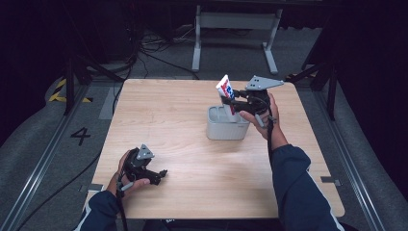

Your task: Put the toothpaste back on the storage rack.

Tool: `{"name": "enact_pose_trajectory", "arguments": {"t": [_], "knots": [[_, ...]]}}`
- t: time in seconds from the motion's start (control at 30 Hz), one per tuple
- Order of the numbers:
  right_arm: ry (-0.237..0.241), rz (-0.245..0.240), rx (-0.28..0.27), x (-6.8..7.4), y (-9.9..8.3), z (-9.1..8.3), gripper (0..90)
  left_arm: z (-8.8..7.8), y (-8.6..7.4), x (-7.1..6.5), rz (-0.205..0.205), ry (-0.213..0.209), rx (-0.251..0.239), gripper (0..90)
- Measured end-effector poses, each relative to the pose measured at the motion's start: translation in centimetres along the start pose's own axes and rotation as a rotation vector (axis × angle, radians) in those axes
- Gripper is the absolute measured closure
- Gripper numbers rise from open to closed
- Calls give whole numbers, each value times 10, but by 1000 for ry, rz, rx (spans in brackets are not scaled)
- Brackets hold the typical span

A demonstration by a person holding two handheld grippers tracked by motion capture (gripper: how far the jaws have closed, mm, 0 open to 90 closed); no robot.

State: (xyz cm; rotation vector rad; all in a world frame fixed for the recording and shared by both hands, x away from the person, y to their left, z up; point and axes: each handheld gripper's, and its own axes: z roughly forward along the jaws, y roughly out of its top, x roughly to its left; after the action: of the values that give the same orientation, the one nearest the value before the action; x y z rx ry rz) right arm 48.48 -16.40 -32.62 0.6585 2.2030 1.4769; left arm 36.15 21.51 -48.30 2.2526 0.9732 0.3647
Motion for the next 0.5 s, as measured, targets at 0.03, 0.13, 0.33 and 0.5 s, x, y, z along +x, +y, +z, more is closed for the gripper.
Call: {"name": "enact_pose_trajectory", "arguments": {"t": [0.03, 0.13, 0.33, 0.5], "knots": [[0, 1, 5, -1, -1, 2, 622, 0, 0, 0, 0, 0, 0, 6], [-5, 14, 9, -3, -4, 4, 621, 0, 0, 0, -2, 2, -1, 6], [-7, 15, 8, -4, -8, 8, 618, 0, 0, 0, -3, 5, -6, 6], [-16, 11, 23, -4, -9, 11, 617, 0, 0, 0, -4, 5, -6, 6]]}}
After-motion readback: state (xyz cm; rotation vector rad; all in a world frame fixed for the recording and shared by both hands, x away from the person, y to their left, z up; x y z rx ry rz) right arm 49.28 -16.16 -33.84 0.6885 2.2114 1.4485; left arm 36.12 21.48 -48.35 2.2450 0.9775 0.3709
